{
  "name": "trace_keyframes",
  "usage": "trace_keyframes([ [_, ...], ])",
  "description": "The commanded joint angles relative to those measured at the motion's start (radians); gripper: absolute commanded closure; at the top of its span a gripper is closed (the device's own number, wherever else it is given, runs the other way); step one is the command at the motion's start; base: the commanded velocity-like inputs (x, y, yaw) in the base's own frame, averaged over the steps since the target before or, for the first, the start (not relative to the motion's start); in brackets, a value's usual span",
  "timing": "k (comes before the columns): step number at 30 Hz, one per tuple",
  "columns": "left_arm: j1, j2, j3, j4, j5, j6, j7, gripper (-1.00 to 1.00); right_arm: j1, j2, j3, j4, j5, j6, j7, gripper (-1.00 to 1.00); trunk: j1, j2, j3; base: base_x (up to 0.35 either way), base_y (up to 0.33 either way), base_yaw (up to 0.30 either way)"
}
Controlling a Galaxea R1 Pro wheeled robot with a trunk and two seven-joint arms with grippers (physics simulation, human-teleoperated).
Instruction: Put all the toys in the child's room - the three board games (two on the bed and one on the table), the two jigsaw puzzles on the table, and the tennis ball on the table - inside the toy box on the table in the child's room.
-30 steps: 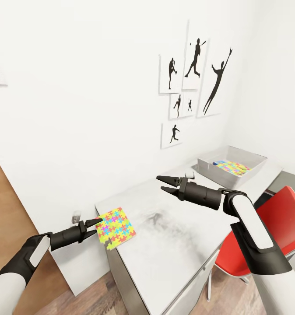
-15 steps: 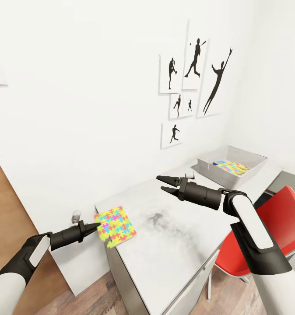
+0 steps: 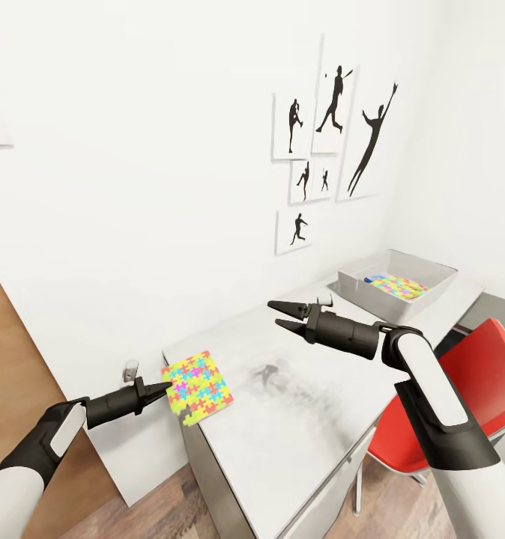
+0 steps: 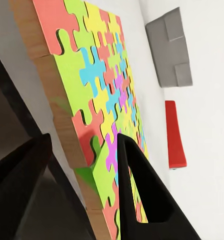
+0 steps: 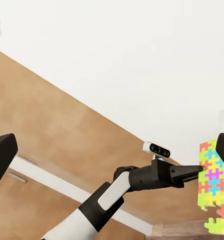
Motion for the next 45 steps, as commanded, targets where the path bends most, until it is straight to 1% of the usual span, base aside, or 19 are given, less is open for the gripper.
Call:
trace_keyframes([
  [1,-0.001,0.000,0.001,0.000,-0.001,0.003,-0.002,1.00,-0.001,-0.001,0.001,0.000,0.000,0.002,0.001,-1.00,0.000,-0.001,-0.001,0.000,0.000,0.000],
  [5,0.000,0.000,0.002,0.000,0.000,0.002,-0.004,1.00,-0.001,-0.001,0.000,0.000,0.000,0.002,0.001,-1.00,-0.004,0.006,0.002,0.000,0.000,0.000],
  [11,0.000,0.005,-0.002,0.000,-0.001,0.002,-0.101,1.00,-0.001,-0.001,0.000,0.000,0.000,0.002,0.001,-1.00,-0.027,0.048,0.021,0.000,0.000,0.000],
  [13,0.001,0.010,-0.002,0.000,-0.004,0.003,-0.143,1.00,-0.001,-0.002,0.000,0.000,0.000,0.003,0.002,-1.00,-0.027,0.048,0.021,0.000,0.000,0.000],
  [15,0.001,0.020,-0.001,-0.001,-0.007,0.005,-0.190,1.00,-0.001,-0.002,0.000,0.000,0.000,0.004,0.002,-1.00,-0.027,0.048,0.021,0.000,0.000,0.000],
  [17,0.001,0.045,-0.005,-0.005,-0.008,0.010,-0.253,1.00,0.006,-0.004,-0.001,0.000,0.000,0.007,0.004,-1.00,-0.027,0.048,0.021,0.000,0.000,0.000],
  [19,0.001,0.058,-0.008,-0.007,-0.009,0.012,-0.288,1.00,0.017,-0.009,-0.001,0.000,0.000,0.011,0.006,-1.00,-0.027,0.048,0.021,0.000,0.000,0.000],
  [22,0.003,0.065,-0.007,-0.007,-0.010,0.014,-0.306,1.00,0.045,-0.014,-0.003,0.000,0.000,0.014,0.009,-1.00,-0.027,0.048,0.021,0.000,0.000,0.000],
  [25,0.004,0.078,-0.004,-0.012,-0.008,0.014,-0.326,1.00,0.096,-0.019,-0.006,0.000,0.000,0.017,0.011,-1.00,-0.027,0.048,0.021,0.000,0.000,0.000],
  [28,0.005,0.104,-0.007,-0.022,-0.008,0.017,-0.399,1.00,0.162,-0.022,-0.008,-0.001,0.002,0.019,0.011,-1.00,-0.038,0.069,0.030,0.000,0.000,0.000],
  [29,0.005,0.116,-0.009,-0.037,-0.010,0.029,-0.437,1.00,0.190,-0.024,-0.007,-0.001,0.004,0.015,0.011,-1.00,-0.042,0.076,0.033,0.000,0.000,0.000],
  [30,0.005,0.123,-0.014,-0.050,-0.011,0.040,-0.454,1.00,0.211,-0.025,-0.008,-0.001,0.009,0.012,0.011,-1.00,-0.046,0.083,0.037,0.000,0.000,0.000],
  [31,0.005,0.126,-0.017,-0.056,-0.012,0.046,-0.461,1.00,0.222,-0.025,-0.008,-0.001,0.012,0.009,0.011,-1.00,-0.050,0.090,0.040,0.000,0.000,0.000],
  [32,0.005,0.132,-0.024,-0.070,-0.012,0.059,-0.470,1.00,0.256,-0.026,-0.009,-0.001,0.018,-0.002,0.011,-1.00,-0.054,0.097,0.043,0.000,0.000,0.000],
  [35,0.005,0.140,-0.039,-0.099,-0.016,0.092,-0.484,1.00,0.298,-0.027,-0.008,-0.002,0.024,-0.039,0.013,-1.00,-0.065,0.118,0.052,0.000,0.000,0.000],
  [39,0.005,0.142,-0.065,-0.108,-0.017,0.101,-0.486,1.00,0.311,-0.026,-0.003,-0.002,0.030,-0.058,0.013,-1.00,-0.081,0.146,0.065,0.000,0.000,0.000],
  [40,0.005,0.141,-0.075,-0.109,-0.018,0.102,-0.487,1.00,0.312,-0.022,-0.003,-0.002,0.040,-0.062,0.013,-1.00,-0.084,0.153,0.068,0.000,0.000,0.000],
  [42,0.005,0.141,-0.083,-0.110,-0.018,0.103,-0.487,1.00,0.313,-0.025,-0.005,-0.002,0.054,-0.064,0.017,-1.00,-0.092,0.167,0.074,0.000,0.000,0.000],
  [45,0.005,0.141,-0.088,-0.110,-0.018,0.103,-0.487,1.00,0.313,-0.025,-0.008,-0.002,0.063,-0.065,0.051,-1.00,-0.104,0.188,0.084,0.000,0.000,0.000],
])
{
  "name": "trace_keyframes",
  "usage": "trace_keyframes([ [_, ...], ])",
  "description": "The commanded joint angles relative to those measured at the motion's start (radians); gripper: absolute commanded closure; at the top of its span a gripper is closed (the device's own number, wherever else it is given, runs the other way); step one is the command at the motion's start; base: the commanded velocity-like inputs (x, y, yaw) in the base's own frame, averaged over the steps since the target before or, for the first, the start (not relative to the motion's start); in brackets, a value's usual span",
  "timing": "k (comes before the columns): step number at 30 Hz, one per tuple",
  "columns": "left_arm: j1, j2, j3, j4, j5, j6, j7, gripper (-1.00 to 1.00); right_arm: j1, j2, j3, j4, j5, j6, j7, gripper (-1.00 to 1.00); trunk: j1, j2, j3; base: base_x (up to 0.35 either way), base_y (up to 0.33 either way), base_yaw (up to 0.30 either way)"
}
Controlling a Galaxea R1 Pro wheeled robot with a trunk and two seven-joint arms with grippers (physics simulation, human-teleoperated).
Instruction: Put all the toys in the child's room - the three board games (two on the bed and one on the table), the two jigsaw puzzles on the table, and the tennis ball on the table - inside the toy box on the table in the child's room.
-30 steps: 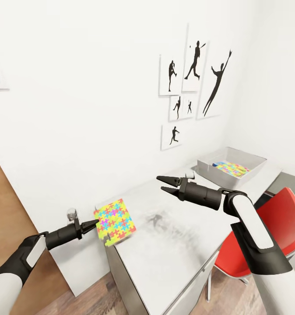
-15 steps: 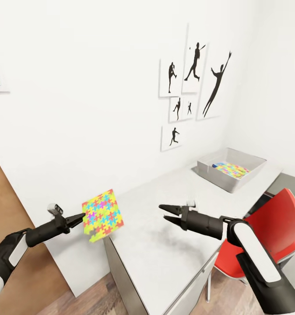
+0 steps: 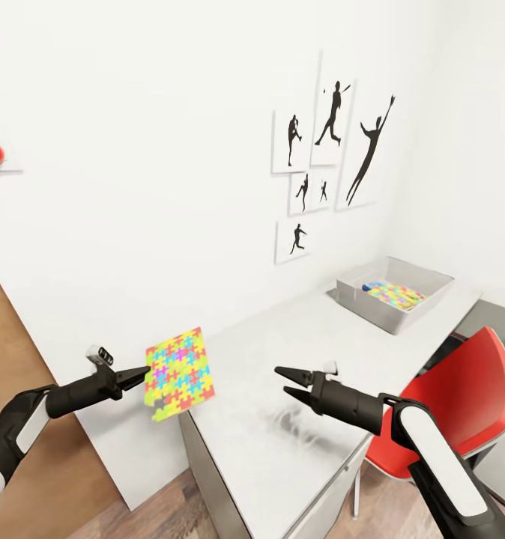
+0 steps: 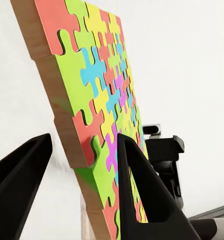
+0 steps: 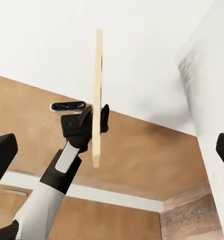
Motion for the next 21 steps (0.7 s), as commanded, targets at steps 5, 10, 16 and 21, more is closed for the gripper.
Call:
trace_keyframes([
  [5,0.000,-0.001,-0.002,-0.001,0.001,0.011,-0.004,1.00,-0.001,0.009,0.000,0.000,0.014,-0.001,0.030,-1.00,-0.019,0.035,0.015,0.000,0.000,0.000],
  [10,0.000,0.000,-0.003,-0.001,0.001,0.011,-0.004,1.00,-0.001,0.011,0.003,0.001,0.017,-0.002,0.029,-1.00,-0.038,0.070,0.030,-0.008,0.000,0.000],
  [16,0.000,-0.001,-0.003,-0.002,0.001,0.011,-0.004,1.00,-0.001,0.011,0.005,0.001,0.048,-0.029,0.031,-1.00,-0.061,0.112,0.050,-0.193,0.000,-0.151],
  [21,0.000,-0.001,-0.003,-0.002,0.001,0.011,-0.004,1.00,-0.001,0.010,0.007,0.001,0.058,-0.048,0.032,-1.00,-0.081,0.147,0.067,-0.069,0.000,-0.256],
])
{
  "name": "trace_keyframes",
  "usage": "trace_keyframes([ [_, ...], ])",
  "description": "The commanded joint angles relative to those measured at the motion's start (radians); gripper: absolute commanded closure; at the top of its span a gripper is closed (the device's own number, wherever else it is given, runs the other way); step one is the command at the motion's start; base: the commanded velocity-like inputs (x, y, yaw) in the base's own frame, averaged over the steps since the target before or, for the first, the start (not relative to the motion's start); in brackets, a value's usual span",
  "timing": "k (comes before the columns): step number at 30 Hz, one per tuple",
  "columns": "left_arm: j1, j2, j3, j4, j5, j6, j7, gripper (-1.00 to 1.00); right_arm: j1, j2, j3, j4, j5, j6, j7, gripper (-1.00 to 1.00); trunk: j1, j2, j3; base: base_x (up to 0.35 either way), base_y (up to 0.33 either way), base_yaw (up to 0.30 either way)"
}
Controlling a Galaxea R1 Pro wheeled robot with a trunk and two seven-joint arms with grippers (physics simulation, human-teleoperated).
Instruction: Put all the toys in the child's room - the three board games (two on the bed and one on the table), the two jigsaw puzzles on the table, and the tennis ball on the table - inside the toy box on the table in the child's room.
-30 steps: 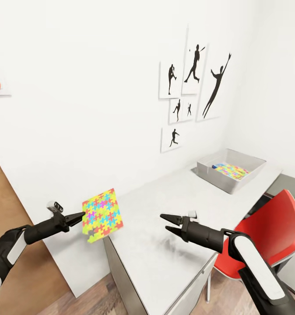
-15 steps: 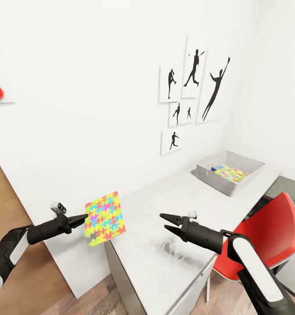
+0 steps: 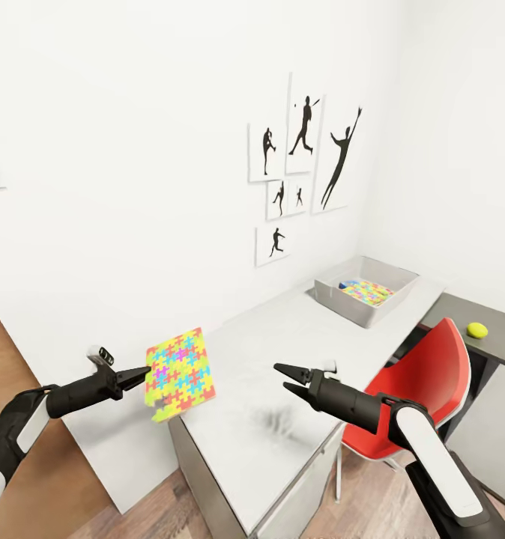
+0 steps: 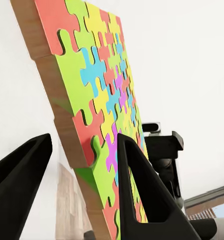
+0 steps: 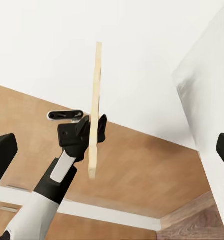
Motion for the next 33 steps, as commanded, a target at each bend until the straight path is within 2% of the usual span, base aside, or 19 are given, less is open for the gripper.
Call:
trace_keyframes([
  [1,0.000,0.000,0.000,-0.001,0.002,0.010,-0.003,1.00,-0.001,0.000,0.001,0.000,0.009,0.001,0.008,-1.00,-0.004,0.007,0.003,-0.015,0.000,-0.271],
  [14,0.000,0.002,-0.001,-0.001,0.002,0.010,-0.003,1.00,-0.001,0.002,0.004,0.001,0.011,-0.002,0.008,-1.00,-0.054,0.098,0.045,-0.003,0.000,-0.078],
  [20,0.000,0.002,0.000,-0.001,0.002,0.010,-0.003,1.00,-0.001,0.002,0.004,0.001,0.041,-0.002,0.008,-1.00,-0.077,0.140,0.069,-0.196,0.000,-0.205],
  [24,0.000,0.002,0.000,-0.001,0.002,0.010,-0.003,1.00,-0.001,0.002,0.004,0.002,0.046,-0.002,0.008,-1.00,-0.092,0.168,0.084,-0.193,0.000,-0.224],
  [33,0.000,0.002,0.000,-0.001,-0.001,0.010,-0.003,1.00,-0.001,0.002,0.003,0.003,0.047,-0.002,0.008,-1.00,-0.127,0.231,0.120,-0.020,0.000,-0.226],
])
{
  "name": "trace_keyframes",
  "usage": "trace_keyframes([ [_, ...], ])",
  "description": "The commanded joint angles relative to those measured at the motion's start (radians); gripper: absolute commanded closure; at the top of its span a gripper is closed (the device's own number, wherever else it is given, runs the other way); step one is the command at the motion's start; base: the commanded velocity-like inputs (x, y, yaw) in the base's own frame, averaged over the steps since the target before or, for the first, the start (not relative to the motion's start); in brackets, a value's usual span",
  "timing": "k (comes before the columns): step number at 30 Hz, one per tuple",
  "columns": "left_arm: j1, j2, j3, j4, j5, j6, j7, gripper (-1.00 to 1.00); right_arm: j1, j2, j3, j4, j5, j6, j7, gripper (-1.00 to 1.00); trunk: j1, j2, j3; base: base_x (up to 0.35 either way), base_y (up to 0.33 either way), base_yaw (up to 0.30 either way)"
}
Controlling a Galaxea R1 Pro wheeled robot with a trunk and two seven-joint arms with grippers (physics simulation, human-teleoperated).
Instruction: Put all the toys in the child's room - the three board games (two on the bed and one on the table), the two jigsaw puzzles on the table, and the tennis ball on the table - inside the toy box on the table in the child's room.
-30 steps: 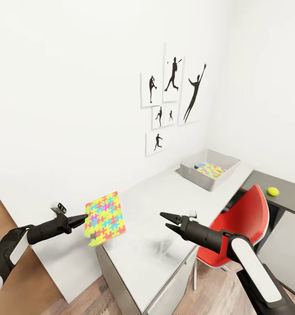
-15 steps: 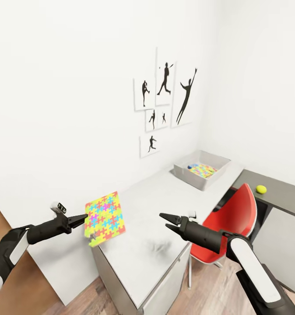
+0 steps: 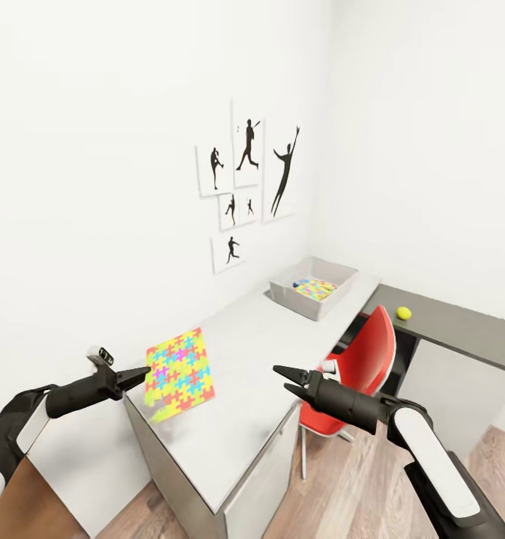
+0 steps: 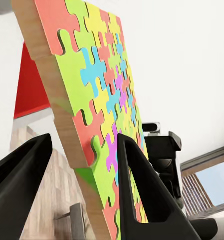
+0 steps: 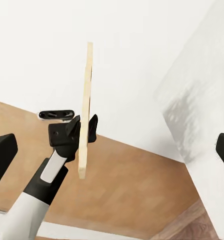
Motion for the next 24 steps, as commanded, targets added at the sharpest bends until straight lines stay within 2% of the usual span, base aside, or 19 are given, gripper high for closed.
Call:
trace_keyframes([
  [1,0.000,0.000,-0.001,0.000,0.001,0.010,-0.003,1.00,-0.001,0.000,0.001,0.001,0.008,0.002,0.008,-1.00,-0.004,0.006,0.003,-0.001,0.000,-0.226],
  [5,0.000,0.000,-0.001,0.000,0.001,0.010,-0.002,1.00,-0.001,0.000,0.001,0.001,0.008,0.002,0.008,-1.00,-0.019,0.034,0.018,0.000,0.000,-0.184],
  [9,0.000,0.000,-0.001,0.000,0.002,0.010,-0.003,1.00,-0.001,0.000,0.000,0.002,0.008,0.002,0.008,-1.00,-0.034,0.062,0.031,0.000,0.000,-0.038],
  [14,0.000,0.000,-0.002,0.000,0.002,0.009,-0.003,1.00,-0.001,0.000,0.000,0.002,0.008,0.000,0.008,-1.00,-0.034,0.062,0.033,0.000,0.000,-0.056],
  [21,0.000,0.000,-0.002,0.000,0.002,0.006,-0.004,1.00,-0.001,-0.001,0.000,0.004,0.008,-0.011,0.008,-1.00,-0.034,0.062,0.041,0.000,-0.008,-0.191],
  [24,0.000,0.000,-0.001,0.000,0.002,0.006,-0.004,1.00,-0.001,-0.001,0.000,0.004,0.008,-0.012,0.008,-1.00,-0.034,0.062,0.044,0.000,-0.167,-0.208],
])
